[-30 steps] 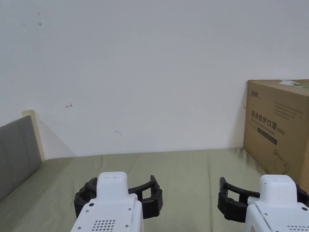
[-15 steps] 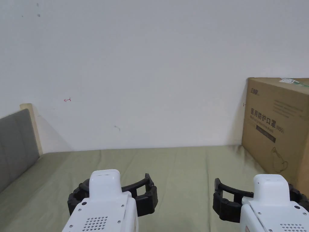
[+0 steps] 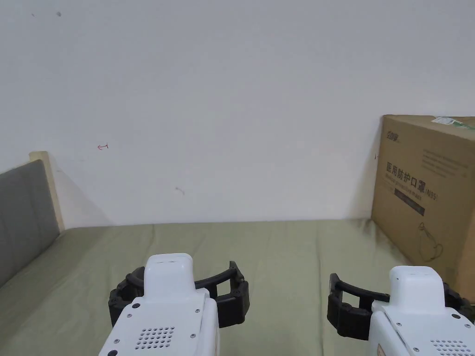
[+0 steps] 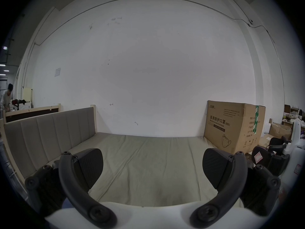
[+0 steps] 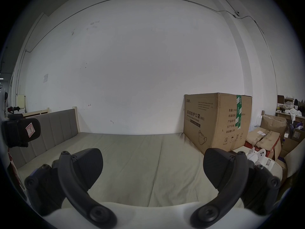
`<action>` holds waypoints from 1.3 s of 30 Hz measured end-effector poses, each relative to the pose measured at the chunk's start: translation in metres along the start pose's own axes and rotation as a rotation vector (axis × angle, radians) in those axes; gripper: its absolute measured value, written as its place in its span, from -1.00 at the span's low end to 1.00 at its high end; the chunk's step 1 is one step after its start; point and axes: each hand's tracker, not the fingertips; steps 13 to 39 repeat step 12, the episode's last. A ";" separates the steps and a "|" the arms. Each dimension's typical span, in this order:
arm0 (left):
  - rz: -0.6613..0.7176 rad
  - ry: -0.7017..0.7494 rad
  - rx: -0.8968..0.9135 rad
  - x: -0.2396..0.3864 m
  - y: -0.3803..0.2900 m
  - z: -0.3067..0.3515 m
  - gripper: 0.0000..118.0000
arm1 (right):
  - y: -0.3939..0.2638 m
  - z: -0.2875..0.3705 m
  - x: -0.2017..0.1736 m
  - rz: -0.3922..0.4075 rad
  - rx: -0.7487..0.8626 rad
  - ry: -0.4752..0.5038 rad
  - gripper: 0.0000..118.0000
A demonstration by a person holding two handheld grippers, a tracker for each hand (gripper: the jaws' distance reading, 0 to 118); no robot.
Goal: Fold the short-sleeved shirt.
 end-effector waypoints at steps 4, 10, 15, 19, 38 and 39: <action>-0.005 0.014 -0.006 0.000 -0.002 -0.002 1.00 | -0.001 -0.001 -0.001 0.011 -0.004 -0.004 1.00; -0.012 -0.007 -0.042 0.002 -0.006 -0.005 1.00 | -0.001 -0.001 -0.003 -0.002 -0.011 -0.001 1.00; 0.018 -0.021 -0.039 0.001 -0.008 -0.006 1.00 | -0.002 -0.002 -0.003 0.002 -0.011 -0.001 1.00; 0.018 -0.021 -0.039 0.001 -0.008 -0.006 1.00 | -0.002 -0.002 -0.003 0.002 -0.011 -0.001 1.00; 0.018 -0.021 -0.039 0.001 -0.008 -0.006 1.00 | -0.002 -0.002 -0.003 0.002 -0.011 -0.001 1.00; 0.018 -0.021 -0.039 0.001 -0.008 -0.006 1.00 | -0.002 -0.002 -0.003 0.002 -0.011 -0.001 1.00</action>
